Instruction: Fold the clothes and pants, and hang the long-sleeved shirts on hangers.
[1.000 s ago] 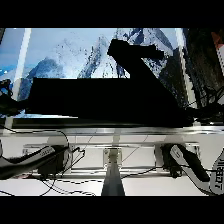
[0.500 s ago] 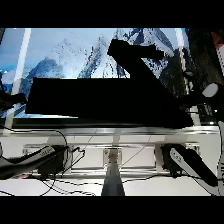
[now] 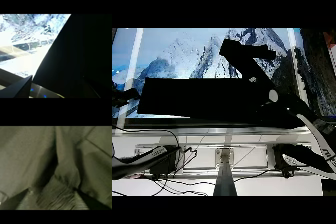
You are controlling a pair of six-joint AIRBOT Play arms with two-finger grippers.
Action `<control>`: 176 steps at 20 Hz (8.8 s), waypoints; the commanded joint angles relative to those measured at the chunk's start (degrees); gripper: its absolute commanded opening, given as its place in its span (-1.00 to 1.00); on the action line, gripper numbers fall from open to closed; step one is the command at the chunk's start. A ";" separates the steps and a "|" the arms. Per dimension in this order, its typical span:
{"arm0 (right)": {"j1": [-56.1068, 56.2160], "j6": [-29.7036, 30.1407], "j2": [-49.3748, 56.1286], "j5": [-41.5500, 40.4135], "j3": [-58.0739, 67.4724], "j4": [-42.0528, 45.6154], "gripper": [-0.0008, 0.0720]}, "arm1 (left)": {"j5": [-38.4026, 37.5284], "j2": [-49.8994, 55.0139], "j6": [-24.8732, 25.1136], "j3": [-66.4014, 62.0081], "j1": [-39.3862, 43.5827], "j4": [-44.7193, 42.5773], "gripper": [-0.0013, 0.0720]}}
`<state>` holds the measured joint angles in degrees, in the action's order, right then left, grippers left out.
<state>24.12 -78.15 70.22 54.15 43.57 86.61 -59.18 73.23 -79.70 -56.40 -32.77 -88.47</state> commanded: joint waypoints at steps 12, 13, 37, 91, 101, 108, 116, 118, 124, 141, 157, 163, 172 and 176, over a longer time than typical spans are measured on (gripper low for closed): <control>-0.20 -8.22 2.64 11.15 22.62 36.83 -0.91 | -0.02 0.02 0.00 -0.07 -0.07 0.52 0.93; -2.93 -8.22 2.64 11.87 23.82 38.86 -0.91 | -0.22 0.02 0.00 -0.07 -0.07 0.52 0.93; -37.00 7.58 7.72 -4.94 24.87 -16.90 0.65 | 22.29 2.69 15.04 -0.07 32.48 52.52 0.93; 0.74 4.13 0.20 35.82 36.24 -0.85 -0.92 | 21.97 14.19 16.24 -1.97 52.37 60.08 0.93; 0.74 4.15 0.20 32.59 36.24 -0.85 -0.91 | 9.75 39.87 13.64 -31.63 55.30 60.17 0.93; 0.74 4.15 0.20 31.74 36.24 -0.83 -0.91 | 10.47 42.62 14.12 -34.05 57.42 60.06 -0.81; -3.43 3.63 0.28 19.32 36.24 3.82 -0.92 | 10.49 30.29 16.02 -39.98 50.03 47.74 -0.95; -6.82 0.55 0.74 9.40 36.22 3.56 -0.92 | 10.47 23.30 16.02 -39.98 47.82 44.02 -0.95; -10.67 -0.85 6.38 -5.53 36.17 1.57 0.67 | 10.49 10.64 16.06 -39.98 47.21 43.43 -0.94; -50.77 9.88 24.50 18.29 36.13 -26.40 0.24 | 10.47 18.97 16.06 -39.95 56.08 43.36 -0.94; -45.51 24.39 36.39 20.65 36.17 -36.54 0.50 | 10.54 21.42 16.04 -39.95 55.39 36.52 -0.94; -43.43 25.35 34.21 22.14 36.30 -35.78 -0.91 | 10.54 21.31 16.04 -39.98 53.68 36.15 -0.94; -53.27 20.76 13.49 28.28 36.28 -12.59 -0.91 | 9.22 11.43 13.42 -40.13 52.30 27.02 -0.94; -59.71 18.47 10.29 28.96 36.28 -10.45 -0.92 | 9.03 13.29 13.46 -40.00 56.11 27.39 0.48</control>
<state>-31.40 -57.60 83.37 81.73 79.81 72.82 -49.95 86.04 -65.78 -96.47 21.28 -59.92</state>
